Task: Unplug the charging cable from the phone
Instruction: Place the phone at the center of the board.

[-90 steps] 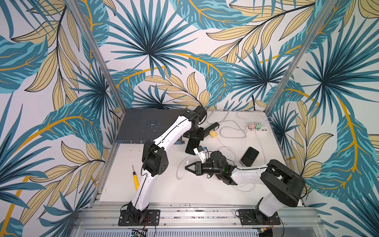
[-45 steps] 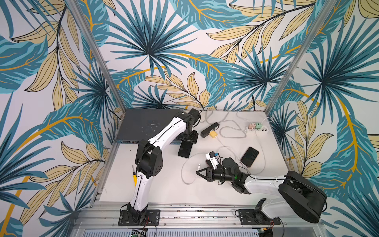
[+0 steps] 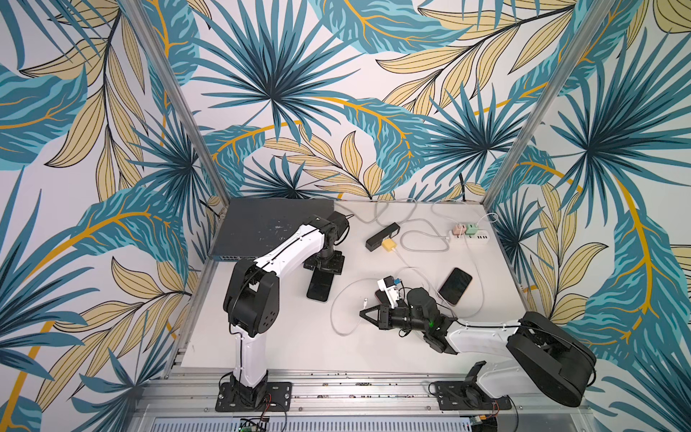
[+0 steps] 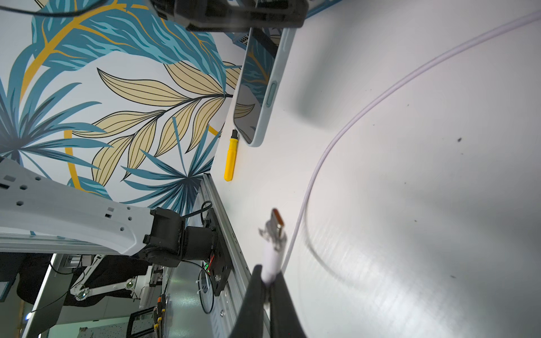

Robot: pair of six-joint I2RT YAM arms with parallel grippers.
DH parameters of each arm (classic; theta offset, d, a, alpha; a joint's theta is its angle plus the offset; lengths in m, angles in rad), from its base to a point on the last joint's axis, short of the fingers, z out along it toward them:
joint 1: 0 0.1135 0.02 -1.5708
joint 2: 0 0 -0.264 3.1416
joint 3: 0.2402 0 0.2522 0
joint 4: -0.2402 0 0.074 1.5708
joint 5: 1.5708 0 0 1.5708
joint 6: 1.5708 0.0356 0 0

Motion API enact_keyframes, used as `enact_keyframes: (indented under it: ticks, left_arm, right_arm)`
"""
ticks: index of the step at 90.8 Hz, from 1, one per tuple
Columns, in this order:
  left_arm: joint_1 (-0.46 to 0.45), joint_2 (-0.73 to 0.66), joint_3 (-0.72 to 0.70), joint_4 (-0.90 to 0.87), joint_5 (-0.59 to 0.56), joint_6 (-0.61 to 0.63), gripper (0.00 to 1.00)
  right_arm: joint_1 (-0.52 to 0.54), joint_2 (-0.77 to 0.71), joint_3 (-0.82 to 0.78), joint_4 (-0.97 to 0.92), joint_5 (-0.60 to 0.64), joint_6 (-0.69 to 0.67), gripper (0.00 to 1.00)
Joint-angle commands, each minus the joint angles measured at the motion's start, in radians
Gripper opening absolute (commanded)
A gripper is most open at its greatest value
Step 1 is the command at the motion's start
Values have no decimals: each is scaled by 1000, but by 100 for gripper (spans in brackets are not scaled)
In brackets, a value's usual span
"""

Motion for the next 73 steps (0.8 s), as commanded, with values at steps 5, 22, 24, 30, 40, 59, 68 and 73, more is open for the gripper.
enact_keyframes:
  ticks: [5, 22, 24, 30, 40, 59, 68, 73]
  left_arm:
    - [48, -78, -83, 49, -67, 19, 70]
    - [90, -83, -141, 63, -75, 42, 70]
    - [95, -85, -149, 72, -70, 44, 70]
    - [108, -87, -174, 91, -56, 48, 70]
    - [126, -79, -210, 121, -35, 43, 70]
    - [143, -58, -260, 161, -34, 41, 71]
    - [157, -46, -280, 180, -34, 36, 71]
    - [159, -35, -290, 191, -34, 35, 73]
  right_arm:
    - [-6, 14, -3, 25, -4, 2, 3]
    - [-6, 18, 2, 26, -5, 0, 3]
    - [-6, 18, 2, 27, -4, 1, 3]
    - [-8, 18, 2, 27, -4, 0, 3]
    - [-6, 20, 3, 27, -6, -1, 3]
    - [-7, 18, 2, 24, -6, -3, 3]
    - [-6, 19, 5, 19, -6, -8, 3]
    - [-6, 22, 6, 19, -5, -11, 3]
